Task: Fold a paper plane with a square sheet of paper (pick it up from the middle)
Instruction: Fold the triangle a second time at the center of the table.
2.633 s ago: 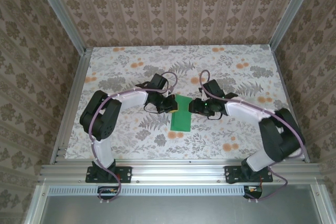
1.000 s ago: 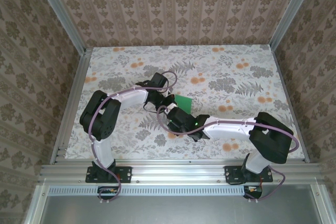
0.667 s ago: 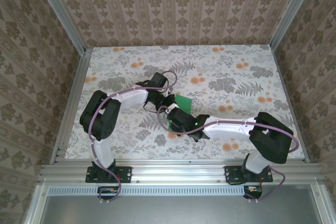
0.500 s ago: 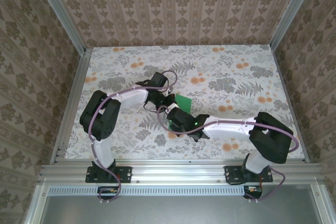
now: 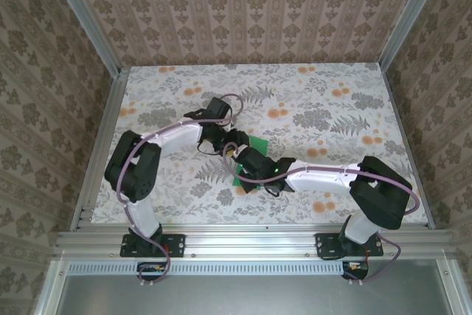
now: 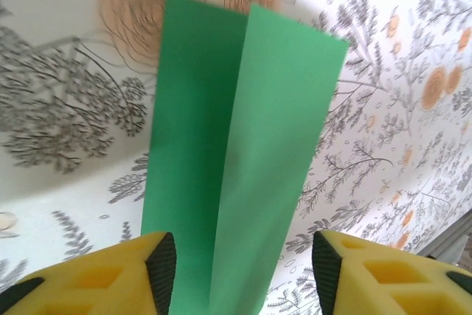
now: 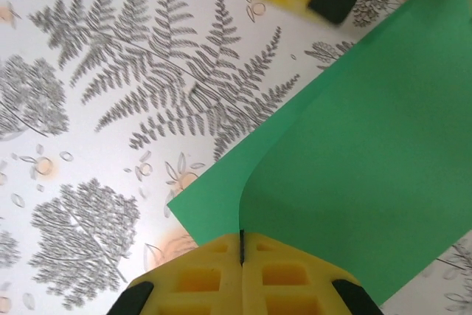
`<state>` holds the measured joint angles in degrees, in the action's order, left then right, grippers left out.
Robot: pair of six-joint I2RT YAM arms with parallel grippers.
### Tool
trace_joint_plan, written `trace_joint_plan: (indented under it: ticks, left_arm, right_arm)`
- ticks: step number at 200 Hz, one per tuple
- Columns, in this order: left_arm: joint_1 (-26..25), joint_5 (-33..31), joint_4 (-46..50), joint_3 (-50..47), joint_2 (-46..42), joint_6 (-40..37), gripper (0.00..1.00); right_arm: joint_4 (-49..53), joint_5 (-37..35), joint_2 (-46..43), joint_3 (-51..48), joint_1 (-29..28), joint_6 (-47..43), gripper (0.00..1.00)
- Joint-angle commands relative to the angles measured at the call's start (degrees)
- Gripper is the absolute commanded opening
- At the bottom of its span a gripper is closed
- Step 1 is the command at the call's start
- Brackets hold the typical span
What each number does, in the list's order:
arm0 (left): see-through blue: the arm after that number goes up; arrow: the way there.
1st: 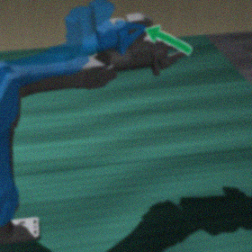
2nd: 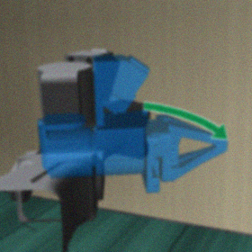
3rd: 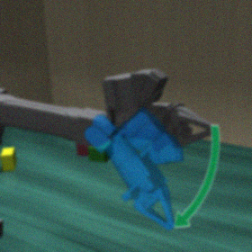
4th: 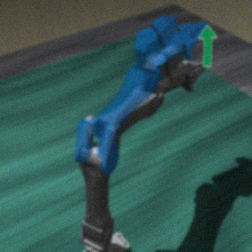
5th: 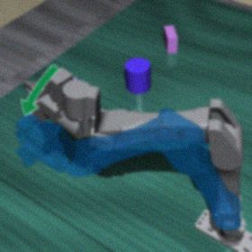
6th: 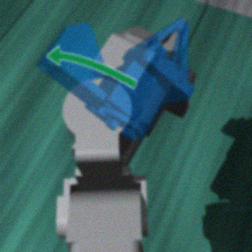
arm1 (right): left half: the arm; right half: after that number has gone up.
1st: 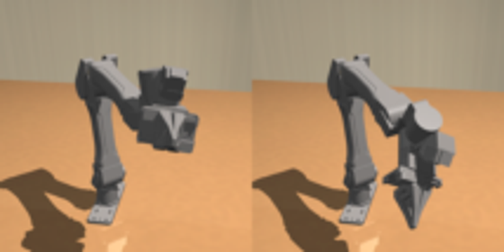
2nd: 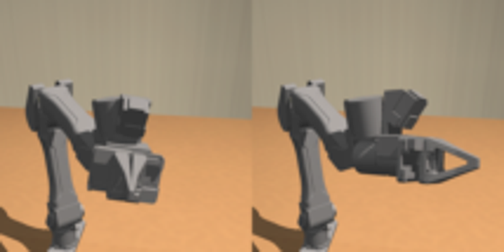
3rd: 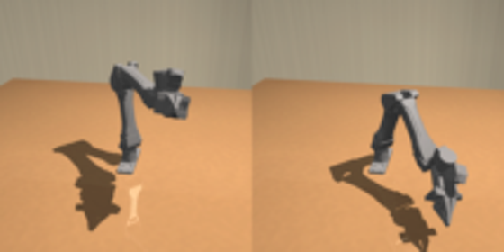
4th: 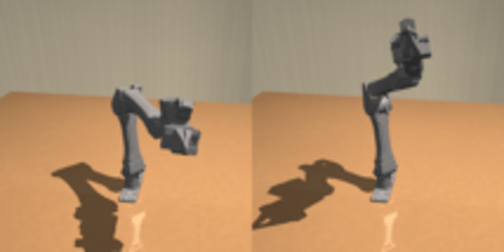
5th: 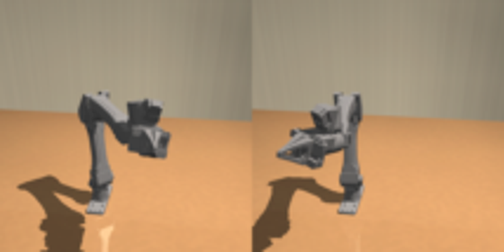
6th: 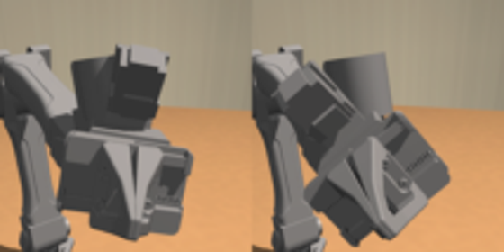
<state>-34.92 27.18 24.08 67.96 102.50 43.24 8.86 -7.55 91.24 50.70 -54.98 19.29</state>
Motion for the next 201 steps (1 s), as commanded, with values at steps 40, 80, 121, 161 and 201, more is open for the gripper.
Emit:
trace_joint_plan:
  ticks: [40,80,121,161,201]
  left_arm:
    - [2.91,-4.20,-0.52,-8.43,-9.79,1.16,0.42]
    - [2.09,-3.87,-1.26,-12.41,-11.32,1.27,0.18]
    - [-0.09,-3.80,-1.43,-14.26,-10.41,1.40,0.08]
    - [-1.51,-3.76,-1.98,-14.77,-8.08,1.66,0.06]
    - [-2.83,-3.71,-2.70,-14.21,-4.75,1.45,0.04]
  right_arm:
    - [-11.71,13.62,-0.12,-3.50,4.59,12.19,0.00]
    - [-23.41,23.55,1.63,-8.16,9.97,18.34,0.00]
    - [-29.78,28.49,3.58,-10.74,13.17,20.96,0.00]
    - [-31.38,28.82,4.46,-12.16,14.07,21.49,0.01]
    - [-31.73,29.50,5.24,-12.54,14.77,20.97,0.01]
